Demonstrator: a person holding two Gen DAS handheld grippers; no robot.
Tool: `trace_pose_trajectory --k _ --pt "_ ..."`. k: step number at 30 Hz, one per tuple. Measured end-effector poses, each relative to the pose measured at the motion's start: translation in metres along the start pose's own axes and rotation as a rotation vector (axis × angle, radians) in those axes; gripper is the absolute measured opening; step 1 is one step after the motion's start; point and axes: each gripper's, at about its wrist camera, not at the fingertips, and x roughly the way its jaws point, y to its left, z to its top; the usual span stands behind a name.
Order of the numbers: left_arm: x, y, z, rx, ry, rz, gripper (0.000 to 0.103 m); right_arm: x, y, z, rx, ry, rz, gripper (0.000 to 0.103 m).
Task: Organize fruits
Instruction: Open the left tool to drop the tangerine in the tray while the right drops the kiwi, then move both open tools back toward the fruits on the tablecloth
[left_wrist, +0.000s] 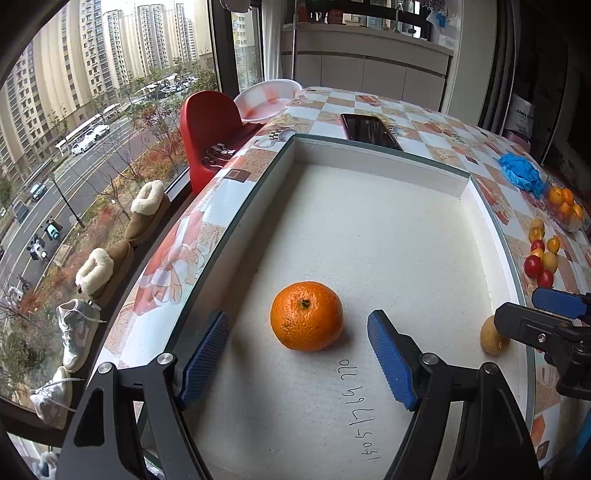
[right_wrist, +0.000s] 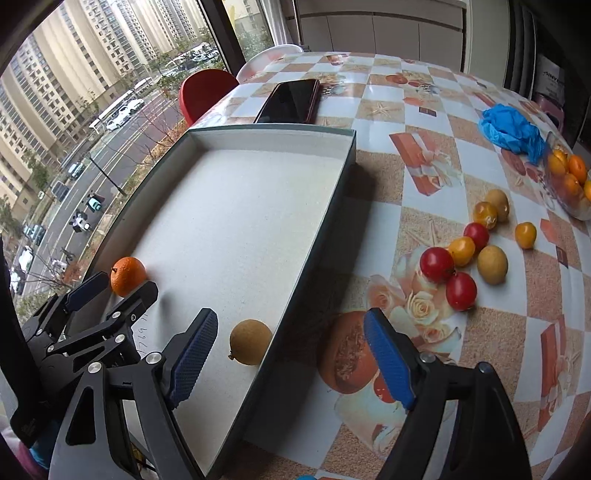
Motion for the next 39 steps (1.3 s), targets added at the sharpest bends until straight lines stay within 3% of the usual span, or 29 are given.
trace_pose_trajectory --k 6,11,14,30,32,39 --pt "0.000 0.007 -0.003 -0.016 0.015 -0.002 0.079 0.006 0.022 0.003 -0.029 0.006 0.092 0.085" --pt "0.001 0.004 -0.004 -0.009 0.020 0.017 0.079 0.002 0.020 0.004 -0.017 -0.009 0.116 0.086" --pt "-0.001 0.004 -0.004 -0.012 0.031 0.020 0.079 -0.009 0.010 0.008 -0.013 -0.043 0.085 0.087" --pt "-0.035 -0.079 0.016 0.162 -0.023 -0.038 0.079 -0.047 -0.117 0.001 0.269 -0.123 0.027 0.094" --pt "-0.037 -0.091 0.016 0.182 -0.017 -0.052 0.079 -0.050 -0.129 -0.003 0.291 -0.134 0.008 0.103" --pt "-0.040 -0.133 0.011 0.260 -0.008 -0.083 0.079 -0.058 -0.168 -0.013 0.350 -0.139 -0.009 0.103"
